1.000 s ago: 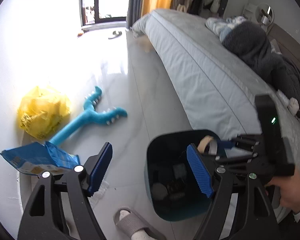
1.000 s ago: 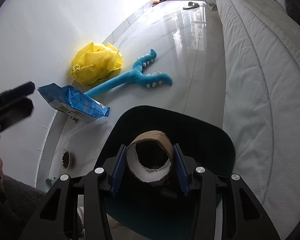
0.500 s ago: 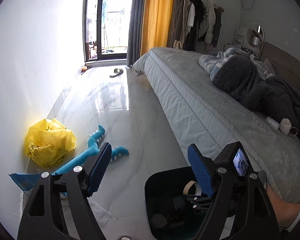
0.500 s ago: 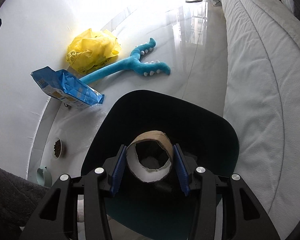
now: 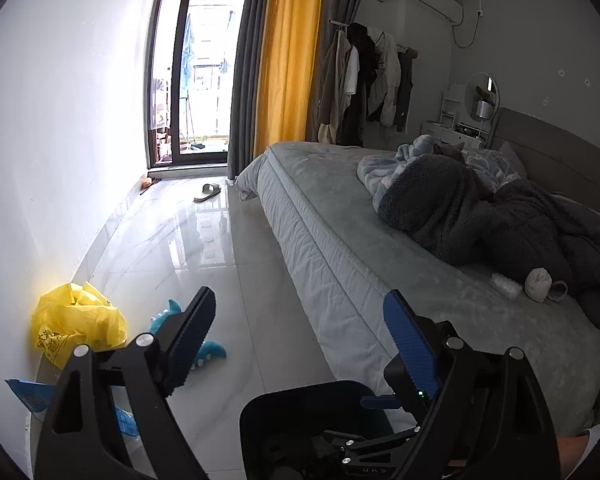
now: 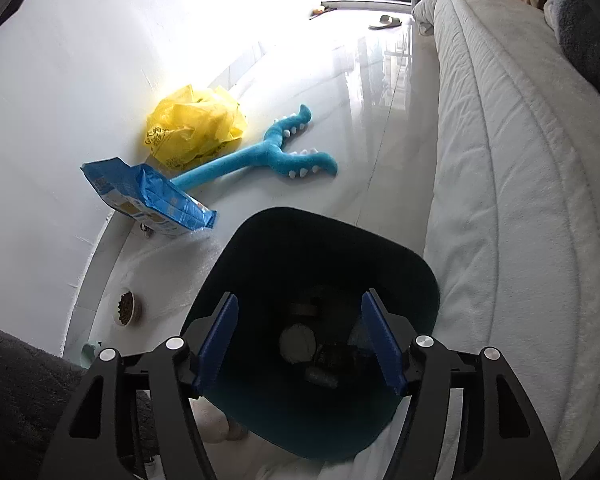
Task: Collect trash
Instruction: 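Move both tools back up to the remaining items on the bed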
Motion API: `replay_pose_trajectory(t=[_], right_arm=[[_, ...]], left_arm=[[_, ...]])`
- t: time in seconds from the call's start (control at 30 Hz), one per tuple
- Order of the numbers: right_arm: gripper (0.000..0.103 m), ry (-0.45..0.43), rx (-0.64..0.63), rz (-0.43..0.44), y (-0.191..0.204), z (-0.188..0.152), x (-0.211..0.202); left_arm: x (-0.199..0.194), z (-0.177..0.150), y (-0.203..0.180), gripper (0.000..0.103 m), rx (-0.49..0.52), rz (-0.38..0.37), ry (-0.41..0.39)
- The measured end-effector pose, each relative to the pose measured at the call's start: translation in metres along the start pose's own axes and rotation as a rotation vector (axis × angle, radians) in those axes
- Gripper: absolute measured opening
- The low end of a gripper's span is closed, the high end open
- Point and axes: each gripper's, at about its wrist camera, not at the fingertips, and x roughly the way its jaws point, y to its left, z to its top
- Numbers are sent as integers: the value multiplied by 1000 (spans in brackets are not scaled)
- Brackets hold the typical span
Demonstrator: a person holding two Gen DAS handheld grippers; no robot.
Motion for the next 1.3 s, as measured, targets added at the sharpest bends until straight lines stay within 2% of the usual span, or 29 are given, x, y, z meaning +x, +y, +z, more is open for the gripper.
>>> replay_pose_trajectory(t=[0.3, 0.57, 0.83, 1.0, 1.3], right_arm=[[67, -148, 8, 14, -24, -2, -60], [67, -248, 9, -81, -59, -13, -111], [69, -322, 92, -168, -116, -30, -159], [70, -367, 151, -231, -153, -45, -187], [72, -412, 280, -298, -219, -72, -225]], left_arm=[[4, 11, -47, 89, 20, -57, -34], [9, 18, -83, 90, 25, -98, -56], [27, 19, -117, 90, 22, -130, -43], [42, 17, -141, 91, 27, -152, -17], [73, 13, -176, 91, -51, -232, 73]])
